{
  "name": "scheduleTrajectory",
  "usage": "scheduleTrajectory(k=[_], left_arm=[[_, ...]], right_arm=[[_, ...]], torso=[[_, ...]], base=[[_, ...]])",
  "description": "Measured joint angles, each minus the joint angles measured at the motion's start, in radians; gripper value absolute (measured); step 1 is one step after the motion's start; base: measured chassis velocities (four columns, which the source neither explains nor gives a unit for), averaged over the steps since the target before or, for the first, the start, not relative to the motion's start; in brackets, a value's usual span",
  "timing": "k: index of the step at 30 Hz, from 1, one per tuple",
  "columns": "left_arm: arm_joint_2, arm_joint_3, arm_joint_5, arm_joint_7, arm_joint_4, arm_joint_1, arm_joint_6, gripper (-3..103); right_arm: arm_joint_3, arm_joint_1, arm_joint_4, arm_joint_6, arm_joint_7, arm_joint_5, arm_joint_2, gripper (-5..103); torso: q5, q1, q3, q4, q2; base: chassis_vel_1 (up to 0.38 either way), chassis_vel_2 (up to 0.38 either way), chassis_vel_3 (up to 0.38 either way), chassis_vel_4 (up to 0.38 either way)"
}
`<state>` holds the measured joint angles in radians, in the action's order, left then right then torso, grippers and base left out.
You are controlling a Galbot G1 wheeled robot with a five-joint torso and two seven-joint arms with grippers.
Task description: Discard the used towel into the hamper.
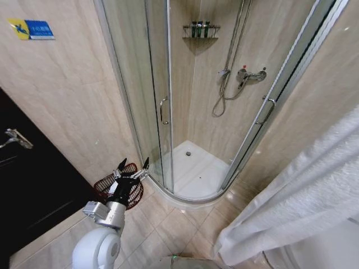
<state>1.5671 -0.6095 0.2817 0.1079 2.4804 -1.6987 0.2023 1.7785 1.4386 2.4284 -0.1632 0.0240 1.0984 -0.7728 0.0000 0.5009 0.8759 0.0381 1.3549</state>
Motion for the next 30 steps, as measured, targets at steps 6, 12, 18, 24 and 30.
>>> scheduleTrajectory(k=[6,12,18,24,30], left_arm=[[0.000,0.000,0.000,0.000,0.000,0.000,0.000,100],[0.000,0.000,0.000,0.000,0.000,0.000,0.000,100],[0.000,0.000,0.000,0.000,0.000,0.000,0.000,100],[0.000,0.000,0.000,0.000,0.000,0.000,0.000,100],[0.000,0.000,0.000,0.000,0.000,0.000,0.000,100]], right_arm=[[-0.004,-0.003,-0.001,0.006,0.002,0.004,0.002,8],[-0.024,-0.025,-0.002,0.017,0.011,0.005,0.012,8],[-0.030,-0.032,-0.008,0.019,0.011,-0.005,0.018,8],[-0.030,-0.035,-0.011,0.020,0.011,-0.007,0.022,8],[-0.034,-0.044,-0.011,0.020,0.012,-0.007,0.026,8]], torso=[[0.0000,0.019,0.021,0.0000,0.040],[0.0000,0.039,0.046,0.0000,0.085],[0.0000,0.059,0.069,0.0000,0.128],[0.0000,0.073,0.085,0.0000,0.158],[0.0000,0.094,0.111,0.0000,0.204]], base=[[0.000,0.000,0.000,0.000],[0.000,0.000,0.000,0.000],[0.000,0.000,0.000,0.000],[0.000,0.000,0.000,0.000],[0.000,0.000,0.000,0.000]])
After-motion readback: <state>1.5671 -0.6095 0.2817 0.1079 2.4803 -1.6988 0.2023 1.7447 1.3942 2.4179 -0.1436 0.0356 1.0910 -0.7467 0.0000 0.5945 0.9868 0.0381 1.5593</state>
